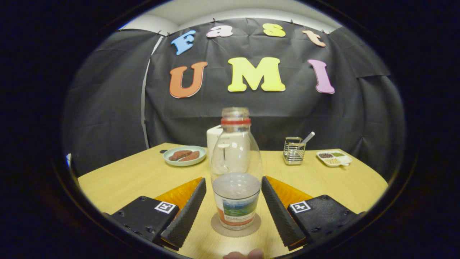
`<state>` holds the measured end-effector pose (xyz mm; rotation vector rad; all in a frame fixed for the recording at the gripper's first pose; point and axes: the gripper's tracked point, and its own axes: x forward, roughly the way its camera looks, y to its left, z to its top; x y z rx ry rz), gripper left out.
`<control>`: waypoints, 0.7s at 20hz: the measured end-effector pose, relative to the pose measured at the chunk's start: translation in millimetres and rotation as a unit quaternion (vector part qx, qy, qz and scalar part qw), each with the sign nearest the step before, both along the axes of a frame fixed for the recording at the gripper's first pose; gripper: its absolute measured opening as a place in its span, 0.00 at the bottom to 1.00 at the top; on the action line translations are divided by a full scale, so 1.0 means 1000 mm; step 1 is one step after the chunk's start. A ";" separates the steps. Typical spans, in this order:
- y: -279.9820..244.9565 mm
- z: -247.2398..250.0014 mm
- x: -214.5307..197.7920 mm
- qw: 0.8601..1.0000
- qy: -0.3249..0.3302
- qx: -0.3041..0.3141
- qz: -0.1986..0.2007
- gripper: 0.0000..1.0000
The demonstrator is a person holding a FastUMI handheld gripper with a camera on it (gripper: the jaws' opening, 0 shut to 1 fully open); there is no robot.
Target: Take the bottle from table, then pour the juice into the cup, finally place the bottle on the coaster
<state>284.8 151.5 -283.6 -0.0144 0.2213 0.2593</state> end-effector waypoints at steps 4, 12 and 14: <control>-0.014 0.051 -0.015 0.999 -0.037 0.005 -0.009 1.00; -0.053 0.191 -0.090 0.992 -0.109 0.012 -0.058 0.99; -0.061 0.219 -0.124 0.991 -0.121 0.002 -0.062 1.00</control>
